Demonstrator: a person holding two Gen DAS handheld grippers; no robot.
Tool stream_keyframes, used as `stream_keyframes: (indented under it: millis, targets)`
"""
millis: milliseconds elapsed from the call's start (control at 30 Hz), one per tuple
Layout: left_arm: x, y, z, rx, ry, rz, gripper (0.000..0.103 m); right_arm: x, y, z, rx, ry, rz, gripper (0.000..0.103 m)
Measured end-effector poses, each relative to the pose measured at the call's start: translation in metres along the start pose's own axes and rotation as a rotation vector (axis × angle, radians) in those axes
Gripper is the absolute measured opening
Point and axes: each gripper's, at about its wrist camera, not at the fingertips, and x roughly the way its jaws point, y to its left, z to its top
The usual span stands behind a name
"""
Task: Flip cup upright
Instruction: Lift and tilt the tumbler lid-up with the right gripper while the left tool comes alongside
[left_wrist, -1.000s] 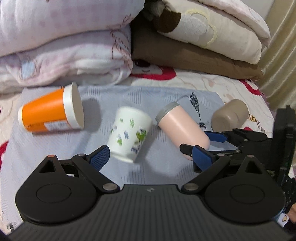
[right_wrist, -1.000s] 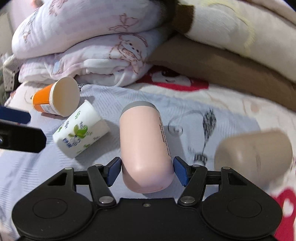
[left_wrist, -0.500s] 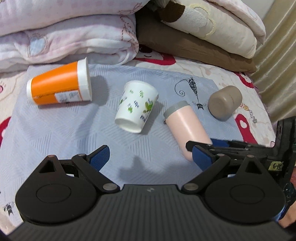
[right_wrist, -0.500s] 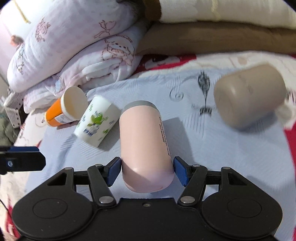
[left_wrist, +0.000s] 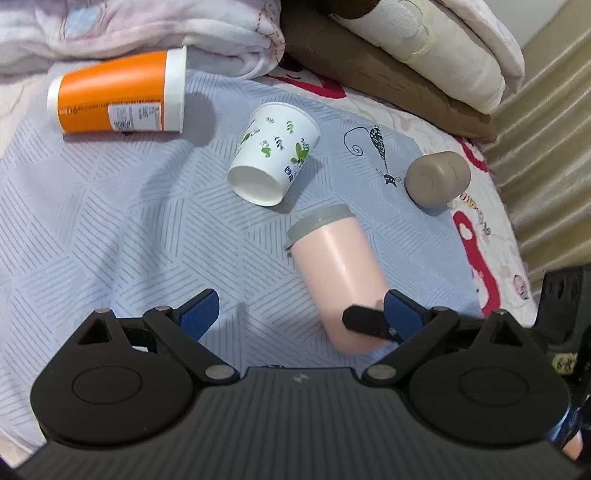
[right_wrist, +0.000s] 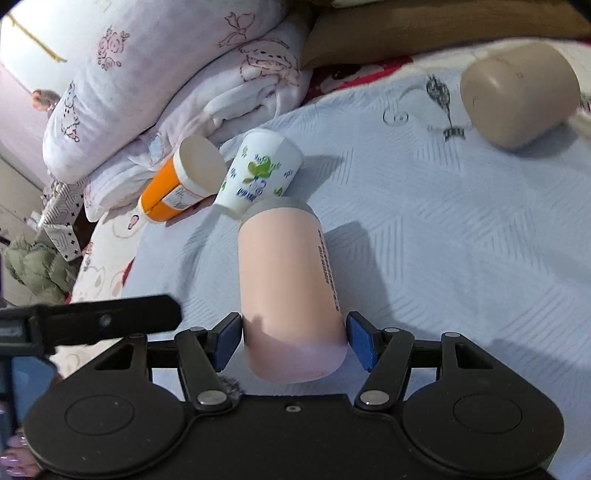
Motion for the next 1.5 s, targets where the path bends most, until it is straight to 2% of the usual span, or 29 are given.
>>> stream_keyframes:
  millis: [200,367,433,533,700,833,1067,1233,1267,1367,1433,1500]
  targets:
    - [0.007,0.018,0.000,-0.069,0.028,-0.103,0.090,0.003,0.002,-0.014,0.121,0.031,0.076,0.068]
    - [0.018,0.035,-0.004,-0.117,0.047,-0.129,0.078,0.017,0.008,-0.015,0.125,0.065,0.109,0.067]
    - [0.020,0.042,-0.005,-0.139,0.043,-0.129,0.070,0.020,0.013,-0.016,0.125,0.075,0.124,0.067]
    - [0.021,0.045,-0.006,-0.134,0.032,-0.120,0.063,0.025,0.019,-0.019,0.122,0.088,0.160,0.067]
    - [0.014,0.048,-0.009,-0.121,0.051,-0.112,0.062,0.029,0.026,-0.025,0.121,0.105,0.175,0.067]
    - [0.008,0.044,-0.009,-0.069,0.073,-0.085,0.062,0.031,0.033,-0.031,0.113,0.147,0.206,0.068]
    - [0.012,0.041,-0.008,-0.029,0.095,-0.076,0.063,0.031,0.054,-0.026,-0.112,0.150,0.099,0.073]
    - [0.018,0.047,-0.006,-0.034,0.122,-0.094,0.072,0.036,0.067,-0.018,-0.250,0.170,0.074,0.074]
    - [0.019,0.048,-0.006,-0.033,0.128,-0.091,0.074,0.038,0.069,-0.017,-0.271,0.175,0.075,0.071]
    - [0.021,0.053,-0.006,-0.036,0.130,-0.081,0.081,0.041,0.071,-0.015,-0.291,0.178,0.079,0.071]
    - [0.023,0.055,-0.006,-0.041,0.139,-0.092,0.080,0.041,0.069,-0.013,-0.287,0.179,0.088,0.071]
    - [0.024,0.049,-0.006,-0.014,0.140,-0.106,0.068,0.040,0.066,-0.014,-0.279,0.177,0.095,0.071]
